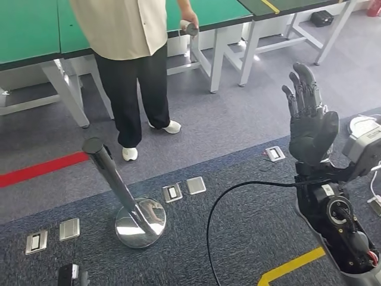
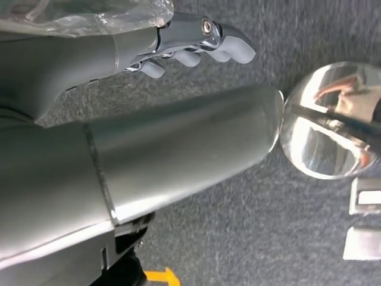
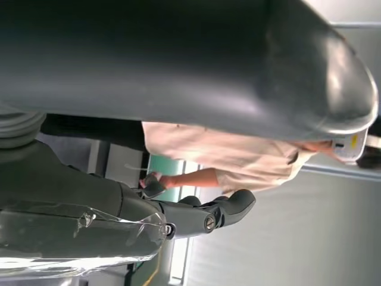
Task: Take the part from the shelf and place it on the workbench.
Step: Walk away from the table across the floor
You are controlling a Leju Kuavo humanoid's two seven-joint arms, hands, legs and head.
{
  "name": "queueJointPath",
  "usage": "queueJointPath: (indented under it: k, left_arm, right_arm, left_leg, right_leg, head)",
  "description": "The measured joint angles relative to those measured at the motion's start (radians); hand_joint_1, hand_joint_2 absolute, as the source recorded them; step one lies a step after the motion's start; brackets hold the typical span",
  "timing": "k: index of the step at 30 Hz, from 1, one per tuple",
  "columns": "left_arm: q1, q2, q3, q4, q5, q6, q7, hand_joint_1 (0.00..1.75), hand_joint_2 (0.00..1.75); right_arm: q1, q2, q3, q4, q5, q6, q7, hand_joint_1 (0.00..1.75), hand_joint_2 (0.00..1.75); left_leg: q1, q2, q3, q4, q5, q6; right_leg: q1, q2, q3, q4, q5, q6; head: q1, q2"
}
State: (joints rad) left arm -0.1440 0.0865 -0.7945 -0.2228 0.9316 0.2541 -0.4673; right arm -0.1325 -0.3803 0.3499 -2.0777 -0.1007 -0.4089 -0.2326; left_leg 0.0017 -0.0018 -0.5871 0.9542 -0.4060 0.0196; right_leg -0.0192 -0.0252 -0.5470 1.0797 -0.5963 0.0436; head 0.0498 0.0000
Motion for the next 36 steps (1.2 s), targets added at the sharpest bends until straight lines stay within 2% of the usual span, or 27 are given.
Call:
queueJointPath:
  k: [2,3,4,5,7,9,11,12,14,15,16,17,18,19,20,22,23,24,25,27,29,31,32,33,34,35,36]
  left_arm:
    - [-0.003,0.000,0.000,0.000,0.000,0.000,0.001,0.00,0.00]
    - [-0.003,0.001,0.000,0.000,0.000,0.000,0.002,0.00,0.00]
    - [-0.003,0.000,0.000,0.000,0.000,0.000,0.004,0.00,0.00]
    - [-0.002,0.000,0.000,0.000,0.000,0.000,0.005,0.00,0.00]
    - [-0.003,0.000,-0.001,0.000,0.000,0.000,0.006,0.00,0.00]
    - [-0.003,-0.001,-0.001,0.000,0.001,0.000,0.007,0.00,0.00]
    - [0.002,0.000,-0.001,0.000,0.002,0.002,0.007,0.00,0.00]
    - [0.005,0.000,-0.001,0.000,0.002,0.003,0.007,0.00,0.00]
    - [0.008,0.000,-0.002,0.000,0.003,0.005,0.007,0.00,0.00]
    - [0.008,-0.001,-0.003,0.000,0.003,0.005,0.007,0.00,0.00]
    - [0.006,-0.001,-0.003,0.000,0.003,0.005,0.007,0.00,0.00]
    - [0.005,-0.002,-0.004,0.000,0.003,0.005,0.007,0.00,0.00]
    - [0.006,-0.003,-0.004,0.000,0.003,0.005,0.007,0.00,0.00]
    - [0.007,-0.003,-0.005,0.000,0.003,0.005,0.007,0.00,0.00]
    - [0.008,-0.003,-0.005,0.000,0.003,0.005,0.007,0.00,0.00]
    - [0.007,-0.003,-0.006,0.000,0.003,0.005,0.007,0.00,0.00]
    - [0.006,-0.003,-0.006,0.000,0.003,0.005,0.007,0.00,0.00]
    - [0.005,-0.003,-0.006,0.000,0.003,0.005,0.007,0.00,0.00]
    - [0.005,-0.002,-0.006,0.000,0.003,0.005,0.007,0.00,0.00]
    - [0.008,0.000,-0.006,0.000,0.004,0.006,0.007,0.00,0.00]
    - [0.009,0.001,-0.006,0.000,0.004,0.006,0.006,0.00,0.00]
    - [0.007,0.000,-0.006,0.000,0.004,0.006,0.006,0.00,0.00]
    - [0.006,-0.001,-0.006,0.000,0.004,0.006,0.006,0.00,0.00]
    - [0.006,-0.002,-0.006,0.000,0.003,0.006,0.006,0.00,0.00]
    - [0.006,-0.002,-0.006,0.000,0.003,0.006,0.006,0.00,0.00]
    - [0.006,-0.003,-0.006,0.000,0.002,0.006,0.006,0.00,0.00]
    - [0.007,-0.003,-0.007,0.000,0.002,0.006,0.006,0.00,0.00]
  right_arm:
    - [0.003,0.000,-0.002,0.000,0.000,0.000,0.000,0.00,0.00]
    - [0.004,0.000,-0.002,0.000,0.000,0.000,0.000,0.00,0.00]
    - [0.005,0.000,-0.003,0.000,0.000,0.000,0.001,0.00,0.00]
    - [0.005,0.000,-0.003,0.000,0.000,0.000,0.001,0.00,0.00]
    - [0.005,0.000,-0.004,0.000,0.000,0.000,0.000,0.00,0.00]
    - [0.005,0.000,-0.006,-0.001,0.000,0.000,0.001,0.00,0.00]
    - [0.005,0.000,-0.007,-0.001,0.000,0.000,0.000,0.00,0.00]
    - [0.004,0.000,-0.008,-0.001,0.000,-0.001,0.000,0.00,0.00]
    - [0.004,0.000,-0.010,-0.002,0.000,-0.001,-0.001,0.00,0.00]
    - [0.005,0.000,-0.011,-0.002,0.000,-0.001,-0.001,0.00,0.00]
    - [0.005,0.000,-0.012,-0.002,0.000,-0.001,-0.001,0.00,0.00]
    - [0.005,0.000,-0.012,-0.002,0.000,-0.001,-0.001,0.00,0.00]
    - [0.006,0.000,-0.012,-0.002,0.000,-0.001,-0.001,0.00,0.00]
    - [0.006,0.000,-0.012,-0.002,0.000,-0.001,-0.001,0.00,0.00]
    - [0.005,0.000,-0.012,-0.002,0.000,-0.001,0.000,0.00,0.00]
    - [0.005,0.000,-0.012,-0.002,0.000,-0.001,-0.001,0.00,0.00]
    - [0.005,0.000,-0.012,-0.002,0.000,-0.001,-0.001,0.00,0.00]
    - [0.005,0.000,-0.012,-0.002,0.000,-0.001,-0.001,0.00,0.00]
    - [0.005,0.000,-0.012,-0.002,0.000,-0.001,-0.001,0.00,0.00]
    - [0.004,0.000,-0.012,-0.002,0.000,-0.001,-0.001,0.00,0.00]
    - [0.004,-0.001,-0.014,-0.003,0.000,-0.001,-0.001,0.00,0.00]
    - [0.006,-0.002,-0.016,-0.004,0.000,-0.001,-0.001,0.00,0.00]
    - [0.008,-0.002,-0.017,-0.004,0.000,-0.001,0.000,0.00,0.00]
    - [0.011,-0.003,-0.017,-0.004,0.000,-0.001,0.000,0.00,0.00]
    - [0.013,-0.003,-0.018,-0.004,0.000,-0.002,0.001,0.00,0.00]
    - [0.015,-0.003,-0.020,-0.004,0.000,-0.003,0.002,0.00,0.00]
    - [0.016,-0.003,-0.022,-0.005,0.000,-0.004,0.003,0.00,0.00]
  left_leg:
    - [-0.001,-0.023,0.001,0.001,-0.001,0.005]
    - [-0.002,-0.037,0.002,0.002,-0.002,0.006]
    - [-0.001,-0.052,0.004,0.003,-0.003,0.005]
    - [0.000,-0.066,0.006,0.006,-0.004,0.004]
    - [0.001,-0.095,0.005,0.016,-0.010,-0.004]
    - [0.002,-0.120,-0.002,0.023,-0.013,-0.015]
    - [0.005,-0.144,-0.009,0.020,-0.008,-0.027]
    - [0.005,-0.140,-0.010,0.023,-0.009,-0.032]
    - [0.003,-0.090,-0.037,0.080,-0.043,-0.041]
    - [0.003,-0.053,-0.065,0.142,-0.075,-0.044]
    - [0.003,-0.028,-0.102,0.216,-0.109,-0.048]
    - [0.005,-0.016,-0.136,0.281,-0.133,-0.050]
    - [0.005,-0.011,-0.155,0.318,-0.141,-0.050]
    - [0.006,-0.008,-0.154,0.316,-0.131,-0.050]
    - [0.005,-0.002,-0.130,0.271,-0.103,-0.047]
    - [-0.002,0.033,-0.050,0.122,-0.040,-0.037]
    - [-0.008,0.048,-0.019,0.063,-0.021,-0.031]
    - [-0.013,0.058,-0.003,0.030,-0.015,-0.025]
    - [-0.018,0.057,-0.001,0.021,-0.016,-0.020]
    - [-0.016,0.034,0.001,0.013,-0.013,-0.011]
    - [-0.010,0.014,0.011,0.000,-0.008,0.000]
    - [-0.008,-0.007,0.017,-0.005,-0.007,0.007]
    - [-0.008,-0.019,0.018,-0.005,-0.008,0.008]
    - [-0.009,-0.032,0.019,-0.004,-0.009,0.009]
    - [-0.009,-0.045,0.020,-0.003,-0.010,0.009]
    - [-0.008,-0.060,0.021,0.000,-0.011,0.008]
    - [-0.007,-0.075,0.023,0.003,-0.013,0.005]
  right_leg:
    - [0.001,0.021,-0.076,0.138,-0.050,0.001]
    - [0.000,0.024,-0.099,0.170,-0.049,0.001]
    - [-0.001,0.025,-0.101,0.160,-0.026,0.002]
    - [-0.003,0.031,-0.085,0.111,0.013,0.002]
    - [-0.011,0.074,-0.029,-0.029,0.088,0.004]
    - [-0.015,0.109,-0.001,-0.100,0.111,0.001]
    - [-0.013,0.096,0.002,-0.106,0.110,-0.011]
    - [-0.013,0.083,0.006,-0.110,0.113,-0.017]
    - [-0.013,0.055,0.014,-0.119,0.116,-0.029]
    - [-0.011,0.040,0.017,-0.120,0.115,-0.034]
    - [-0.008,0.025,0.018,-0.121,0.114,-0.038]
    - [-0.005,0.010,0.018,-0.121,0.112,-0.040]
    - [-0.004,-0.004,0.019,-0.121,0.111,-0.041]
    - [-0.002,-0.017,0.020,-0.121,0.109,-0.041]
    - [-0.002,-0.030,0.023,-0.121,0.106,-0.040]
    - [0.001,-0.053,0.032,-0.120,0.099,-0.035]
    - [0.003,-0.062,0.036,-0.120,0.095,-0.031]
    - [0.005,-0.071,0.039,-0.121,0.091,-0.027]
    - [0.007,-0.080,0.041,-0.122,0.090,-0.022]
    - [0.005,-0.089,0.048,-0.125,0.084,-0.012]
    - [0.001,-0.049,0.032,-0.081,0.053,-0.005]
    - [-0.001,0.005,-0.031,0.048,-0.009,-0.002]
    - [0.000,0.016,-0.069,0.119,-0.035,-0.001]
    - [-0.001,0.021,-0.098,0.166,-0.044,0.000]
    - [-0.001,0.022,-0.111,0.178,-0.034,0.000]
    - [-0.001,0.025,-0.102,0.145,-0.003,0.000]
    - [-0.003,0.034,-0.076,0.081,0.040,0.000]
  head:
    - [0.009,0.000]
    - [0.011,0.000]
    - [0.012,0.000]
    - [0.014,0.000]
    - [0.018,0.000]
    - [0.017,0.000]
    - [0.010,0.000]
    - [0.007,0.000]
    - [-0.006,0.000]
    - [-0.012,0.000]
    - [-0.018,0.000]
    - [-0.020,0.000]
    - [-0.020,0.000]
    - [-0.021,0.000]
    - [-0.021,0.000]
    - [-0.022,0.000]
    - [-0.021,0.000]
    - [-0.020,0.000]
    - [-0.019,0.000]
    - [-0.017,0.000]
    - [-0.012,0.000]
    - [-0.002,0.000]
    - [0.002,0.000]
    - [0.005,0.000]
    - [0.007,0.000]
    - [0.008,0.000]
    - [0.011,0.000]
